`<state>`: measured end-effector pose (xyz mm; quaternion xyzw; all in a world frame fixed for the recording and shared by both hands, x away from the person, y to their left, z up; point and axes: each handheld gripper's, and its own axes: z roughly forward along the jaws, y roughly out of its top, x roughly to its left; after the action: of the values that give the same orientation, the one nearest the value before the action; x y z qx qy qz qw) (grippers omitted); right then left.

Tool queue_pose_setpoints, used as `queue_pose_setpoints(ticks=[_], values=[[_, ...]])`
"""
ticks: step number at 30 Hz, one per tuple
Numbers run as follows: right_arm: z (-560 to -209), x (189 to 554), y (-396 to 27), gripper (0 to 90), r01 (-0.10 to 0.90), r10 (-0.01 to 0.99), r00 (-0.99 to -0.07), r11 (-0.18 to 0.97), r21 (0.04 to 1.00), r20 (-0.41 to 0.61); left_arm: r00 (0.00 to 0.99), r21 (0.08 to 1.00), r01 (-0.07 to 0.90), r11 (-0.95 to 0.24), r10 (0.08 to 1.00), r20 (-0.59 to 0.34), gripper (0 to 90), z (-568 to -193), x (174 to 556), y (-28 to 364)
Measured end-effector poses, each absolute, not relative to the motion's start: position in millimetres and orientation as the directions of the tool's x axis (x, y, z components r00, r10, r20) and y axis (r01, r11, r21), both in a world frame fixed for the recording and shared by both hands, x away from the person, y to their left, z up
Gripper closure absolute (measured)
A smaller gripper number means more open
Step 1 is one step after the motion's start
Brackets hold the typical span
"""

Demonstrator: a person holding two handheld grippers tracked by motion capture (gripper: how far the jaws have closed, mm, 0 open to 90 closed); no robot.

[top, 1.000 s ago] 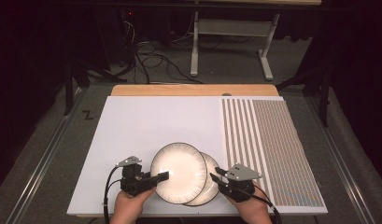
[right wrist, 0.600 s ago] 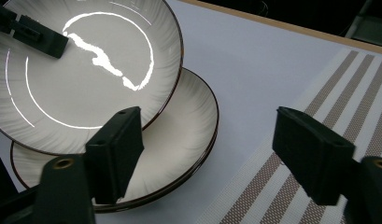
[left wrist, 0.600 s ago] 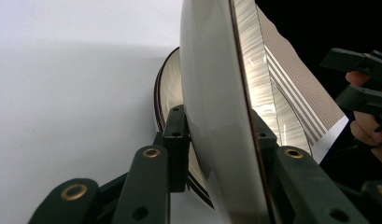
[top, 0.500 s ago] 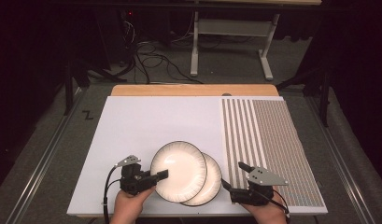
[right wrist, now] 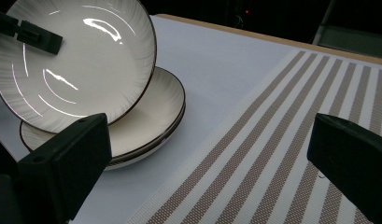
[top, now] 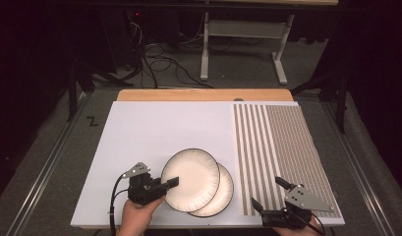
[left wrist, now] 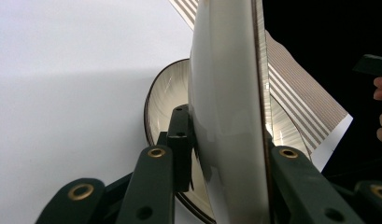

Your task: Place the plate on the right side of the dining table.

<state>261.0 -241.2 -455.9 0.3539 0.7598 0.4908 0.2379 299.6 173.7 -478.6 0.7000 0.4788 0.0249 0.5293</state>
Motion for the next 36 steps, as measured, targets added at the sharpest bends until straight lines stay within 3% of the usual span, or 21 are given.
queue_pose_setpoints(ticks=[11, 23, 36], values=[[-460.8, 263.1, -244.7, 0.5, 0.298, 0.776, -0.631, 0.269, 0.916, -0.022, 0.57, 0.799, 0.601, -0.005, 0.703, -0.425, 72.8, -476.2, 298.6, 169.2], [-460.7, 278.8, -214.2, 0.5, 0.312, 0.758, -0.653, 0.276, 0.909, -0.006, 0.627, 0.851, 0.52, -0.074, 0.709, -0.322, 74.3, -470.1, 294.5, 159.8], [-462.2, 303.2, -184.1, 1.4, 0.328, 0.727, -0.686, 0.285, 0.901, 0.02, 0.663, 0.874, 0.476, -0.098, 0.692, -0.284, 74.8, -468.9, 293.2, 157.9]])
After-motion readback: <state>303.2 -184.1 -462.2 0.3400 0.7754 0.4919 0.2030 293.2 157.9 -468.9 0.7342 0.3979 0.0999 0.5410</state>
